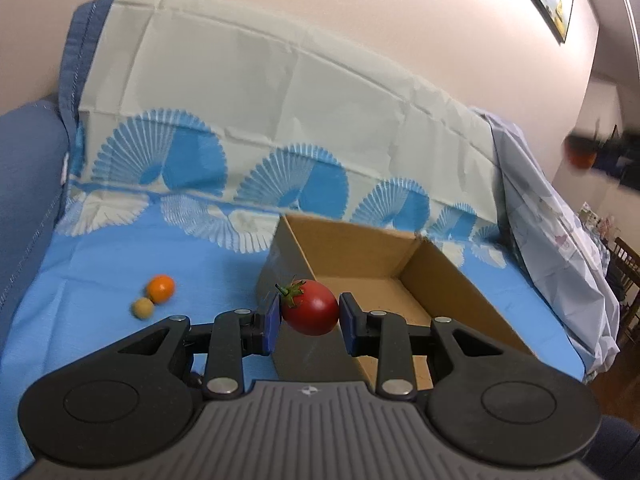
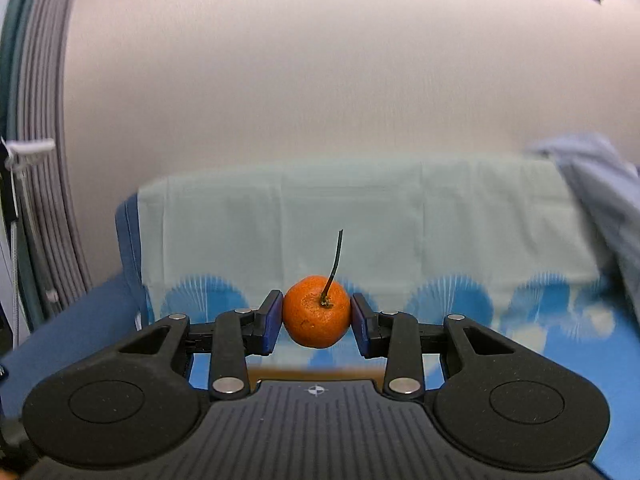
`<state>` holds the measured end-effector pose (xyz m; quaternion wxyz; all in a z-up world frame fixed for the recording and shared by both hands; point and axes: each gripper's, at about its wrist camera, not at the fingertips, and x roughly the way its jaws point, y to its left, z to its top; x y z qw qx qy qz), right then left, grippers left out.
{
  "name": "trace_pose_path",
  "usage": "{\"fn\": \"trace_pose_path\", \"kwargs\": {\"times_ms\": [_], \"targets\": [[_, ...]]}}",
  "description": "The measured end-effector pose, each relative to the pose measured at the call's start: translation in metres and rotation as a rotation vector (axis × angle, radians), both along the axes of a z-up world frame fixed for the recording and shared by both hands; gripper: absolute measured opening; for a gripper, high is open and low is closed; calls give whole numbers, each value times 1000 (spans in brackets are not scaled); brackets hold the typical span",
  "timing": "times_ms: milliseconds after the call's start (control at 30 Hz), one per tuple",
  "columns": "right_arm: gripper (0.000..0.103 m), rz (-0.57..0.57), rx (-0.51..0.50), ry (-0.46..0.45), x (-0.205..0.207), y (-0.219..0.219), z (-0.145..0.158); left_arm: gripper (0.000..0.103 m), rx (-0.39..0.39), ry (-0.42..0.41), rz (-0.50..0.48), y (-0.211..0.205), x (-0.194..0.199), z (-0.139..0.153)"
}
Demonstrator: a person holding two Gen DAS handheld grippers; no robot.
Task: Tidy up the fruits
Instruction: 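Carry both fruits over the box and open both tools to drop them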
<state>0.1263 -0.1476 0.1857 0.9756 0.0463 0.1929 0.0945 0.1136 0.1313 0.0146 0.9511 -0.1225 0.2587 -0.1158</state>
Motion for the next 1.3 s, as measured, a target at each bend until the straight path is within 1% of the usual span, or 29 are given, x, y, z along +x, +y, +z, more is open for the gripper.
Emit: {"fn": "trace_pose_path", "kwargs": {"times_ms": [133, 167, 233, 267, 300, 333, 367, 433, 533, 667, 900, 1300], "targets": [[38, 4, -93, 42, -1, 20, -72, 35, 31, -15, -51, -20, 0, -5], [38, -6, -91, 62, 0, 20, -92, 35, 40, -16, -61, -25, 0, -7], [38, -28, -75, 93, 5, 25, -118, 35, 60, -19, -83, -34, 2, -12], [38, -53, -61, 100, 5, 22, -132, 35, 68, -19, -94, -38, 3, -14], [38, -74, -49, 110, 3, 20, -141, 35, 77, -19, -105, -42, 5, -16], [38, -105, -49, 144, 8, 19, -146, 35, 87, -21, -114, -45, 6, -18], [38, -129, -44, 124, 10, 13, -145, 35, 99, -23, -124, -49, 7, -19], [38, -128, -36, 94, 8, 12, -148, 35, 124, -30, -146, -56, 10, -23], [38, -114, -101, 103, 9, 14, -159, 35, 140, -38, -167, -64, 14, -27], [38, -101, -127, 119, 10, 12, -165, 35, 146, -49, -196, -72, 13, -30], [38, -90, -131, 132, 12, 14, -168, 35, 171, -52, -237, -87, 11, -36], [38, -71, -164, 138, 12, 21, -170, 35, 179, -57, -256, -93, 8, -38]]}}
